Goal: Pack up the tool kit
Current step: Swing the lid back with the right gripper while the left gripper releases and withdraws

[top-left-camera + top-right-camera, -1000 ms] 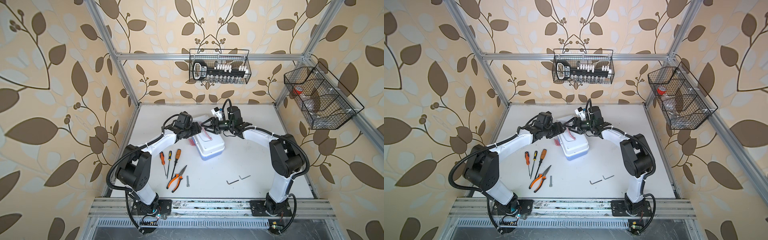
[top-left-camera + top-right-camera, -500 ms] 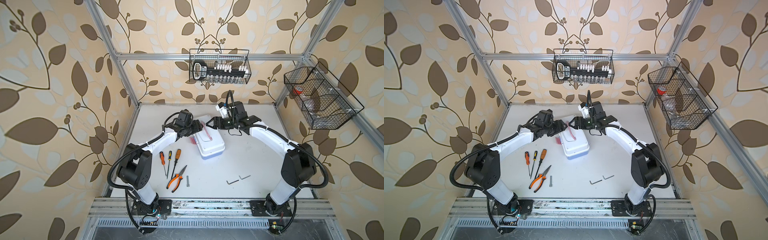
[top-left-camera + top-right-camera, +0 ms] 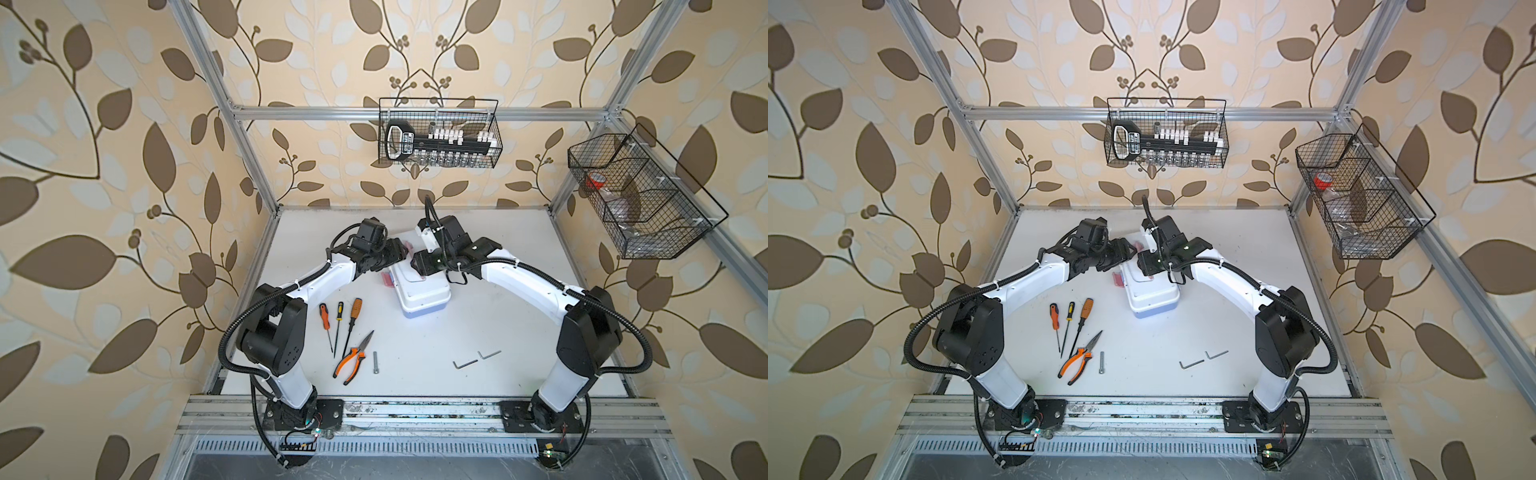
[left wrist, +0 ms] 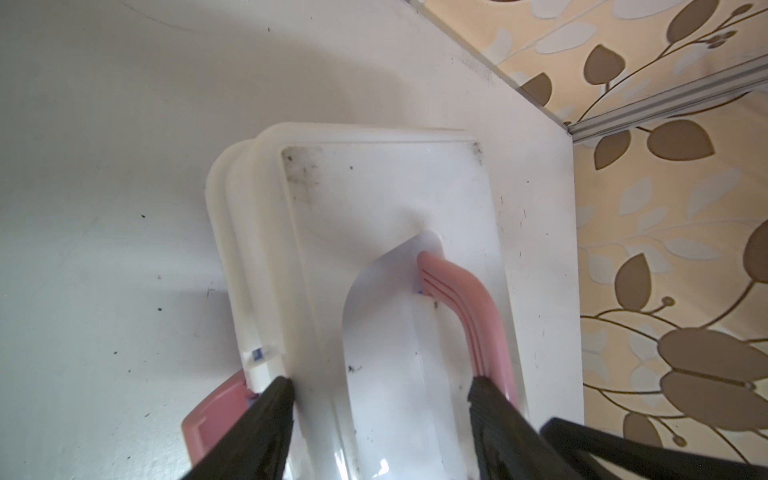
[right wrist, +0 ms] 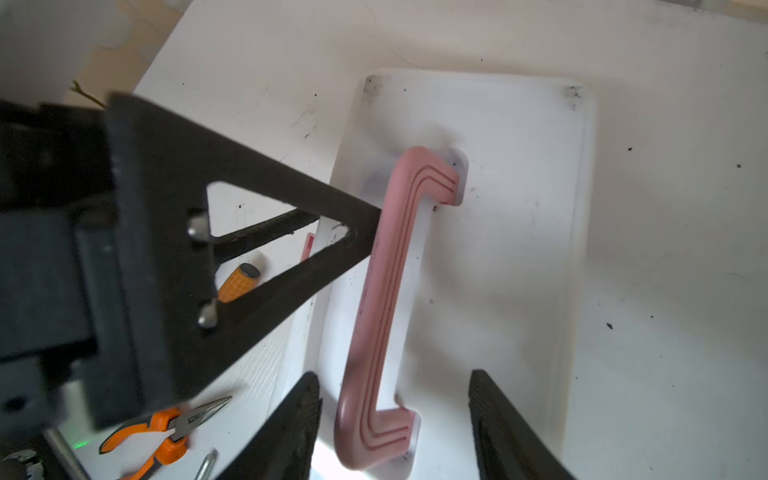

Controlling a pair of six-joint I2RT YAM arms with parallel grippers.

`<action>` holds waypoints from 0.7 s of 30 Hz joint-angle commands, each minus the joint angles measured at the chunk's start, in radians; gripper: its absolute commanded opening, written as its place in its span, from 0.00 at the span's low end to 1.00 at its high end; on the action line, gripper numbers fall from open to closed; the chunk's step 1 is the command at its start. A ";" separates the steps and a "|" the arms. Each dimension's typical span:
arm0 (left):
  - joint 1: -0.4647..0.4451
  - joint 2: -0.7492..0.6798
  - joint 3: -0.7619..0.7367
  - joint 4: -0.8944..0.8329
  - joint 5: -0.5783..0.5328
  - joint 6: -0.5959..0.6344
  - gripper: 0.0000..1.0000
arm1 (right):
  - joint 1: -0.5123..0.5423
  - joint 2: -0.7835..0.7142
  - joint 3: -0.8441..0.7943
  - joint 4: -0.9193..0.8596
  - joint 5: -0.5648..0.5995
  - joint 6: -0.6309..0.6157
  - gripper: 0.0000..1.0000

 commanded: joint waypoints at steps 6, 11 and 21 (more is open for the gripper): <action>0.001 -0.003 0.048 0.037 0.037 -0.010 0.69 | 0.055 0.060 0.075 -0.058 0.185 -0.042 0.45; 0.001 -0.015 0.049 0.029 0.065 -0.015 0.69 | 0.060 0.065 0.085 -0.065 0.242 -0.034 0.34; 0.001 -0.148 0.021 -0.032 0.035 0.005 0.74 | 0.048 0.042 0.094 -0.087 0.255 -0.021 0.16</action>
